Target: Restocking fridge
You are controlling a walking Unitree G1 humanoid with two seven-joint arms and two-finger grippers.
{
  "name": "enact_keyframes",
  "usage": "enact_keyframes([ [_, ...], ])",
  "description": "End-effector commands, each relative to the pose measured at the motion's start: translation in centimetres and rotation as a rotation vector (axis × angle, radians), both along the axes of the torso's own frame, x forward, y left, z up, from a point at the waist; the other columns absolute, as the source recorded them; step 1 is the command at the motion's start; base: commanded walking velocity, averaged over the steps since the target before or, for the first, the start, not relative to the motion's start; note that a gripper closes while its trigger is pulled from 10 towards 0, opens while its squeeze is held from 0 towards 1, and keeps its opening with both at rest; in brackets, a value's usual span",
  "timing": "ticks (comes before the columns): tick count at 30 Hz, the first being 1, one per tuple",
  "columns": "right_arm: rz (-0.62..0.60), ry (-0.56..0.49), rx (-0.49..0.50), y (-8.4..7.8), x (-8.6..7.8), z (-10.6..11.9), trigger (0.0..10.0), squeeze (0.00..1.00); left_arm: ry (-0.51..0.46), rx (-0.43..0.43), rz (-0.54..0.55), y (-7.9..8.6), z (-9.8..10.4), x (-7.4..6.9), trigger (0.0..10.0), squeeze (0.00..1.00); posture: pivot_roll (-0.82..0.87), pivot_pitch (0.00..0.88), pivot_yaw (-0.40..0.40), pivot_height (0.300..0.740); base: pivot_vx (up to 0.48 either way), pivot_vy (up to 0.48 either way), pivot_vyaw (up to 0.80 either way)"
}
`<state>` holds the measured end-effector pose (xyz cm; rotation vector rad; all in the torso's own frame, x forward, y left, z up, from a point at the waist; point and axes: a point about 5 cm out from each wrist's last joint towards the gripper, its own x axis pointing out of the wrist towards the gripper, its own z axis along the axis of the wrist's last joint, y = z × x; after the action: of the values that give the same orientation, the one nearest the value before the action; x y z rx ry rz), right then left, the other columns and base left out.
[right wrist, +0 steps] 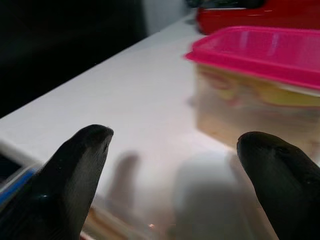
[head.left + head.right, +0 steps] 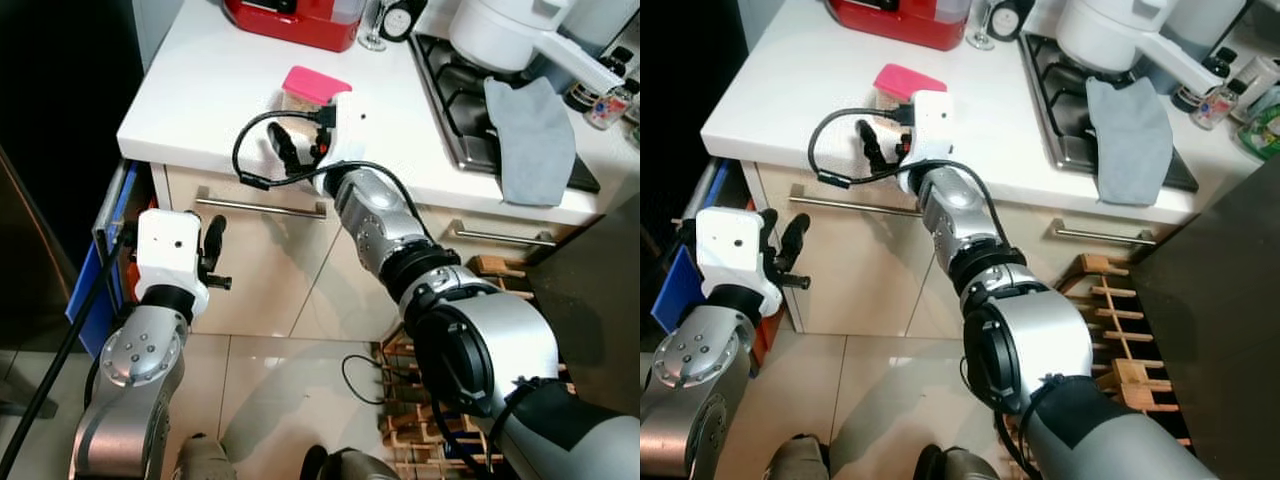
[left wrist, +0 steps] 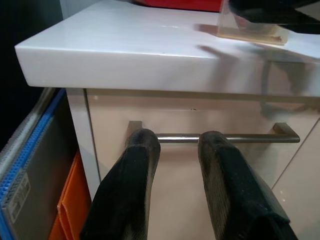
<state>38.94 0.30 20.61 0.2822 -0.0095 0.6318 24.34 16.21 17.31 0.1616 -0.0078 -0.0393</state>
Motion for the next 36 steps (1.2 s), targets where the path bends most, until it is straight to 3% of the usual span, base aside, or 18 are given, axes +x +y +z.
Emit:
enact_keyframes([
  [1,0.091,-0.009,0.022,2.4,-1.0,0.3,10.0,0.0,-0.007,-0.003,-0.021,-0.5,0.3,-0.2,10.0,0.0,0.33,0.142,-0.227,0.74,0.0,0.0,0.0],
  [5,0.087,-0.067,0.001,2.3,-1.0,0.8,10.0,0.0,-0.007,-0.004,-0.023,-0.6,0.4,-0.1,10.0,0.0,0.33,0.145,-0.221,0.74,0.0,0.0,0.0],
  [7,-0.033,-0.111,0.004,0.5,0.0,1.8,10.0,0.0,-0.007,-0.005,-0.023,-0.5,0.4,-0.1,10.0,0.0,0.32,0.146,-0.223,0.74,0.0,0.0,0.0],
  [8,-0.033,-0.111,0.004,0.5,0.0,1.8,10.0,0.0,-0.007,-0.005,-0.023,-0.5,0.4,-0.1,10.0,0.0,0.32,0.146,-0.223,0.74,0.0,0.0,0.0],
  [9,-0.136,-0.172,0.003,-1.4,0.8,3.0,10.0,0.0,-0.006,-0.008,-0.022,-0.6,0.4,-0.1,10.0,0.0,0.32,0.147,-0.223,0.74,0.0,0.0,0.0],
  [13,-0.27,-0.245,-0.033,-3.6,1.5,4.3,10.0,0.0,-0.004,-0.013,-0.027,-0.8,0.3,-0.1,10.0,0.0,0.31,0.147,-0.223,0.74,0.0,0.0,0.0],
  [17,-0.365,-0.24,-0.013,-5.6,2.1,4.9,10.0,0.0,-0.003,-0.014,-0.034,-0.9,0.3,0.0,10.0,0.0,0.31,0.144,-0.22,0.74,0.0,0.0,0.0],
  [22,-0.393,-0.245,-0.008,-6.2,2.3,5.5,10.0,0.0,-0.009,-0.014,-0.032,-0.7,0.4,0.2,10.0,0.0,0.32,0.138,-0.223,0.74,0.0,0.0,0.0],
  [27,-0.39,-0.107,-0.014,-6.4,2.7,4.1,10.0,0.0,-0.004,0.001,-0.039,-0.6,0.5,-0.3,10.0,0.0,0.36,0.147,-0.219,0.74,0.0,0.0,0.0],
  [31,-0.435,-0.062,-0.059,-6.9,2.7,3.2,10.0,0.0,-0.002,0.013,-0.023,-0.1,0.6,-0.6,10.0,0.0,0.38,0.154,-0.218,0.74,0.0,0.0,0.0],
  [36,-0.437,0.065,-0.007,-6.6,2.6,1.6,10.0,0.0,0.01,0.031,-0.021,0.3,0.7,-1.0,10.0,0.0,0.4,0.168,-0.205,0.74,0.0,0.0,0.0],
])
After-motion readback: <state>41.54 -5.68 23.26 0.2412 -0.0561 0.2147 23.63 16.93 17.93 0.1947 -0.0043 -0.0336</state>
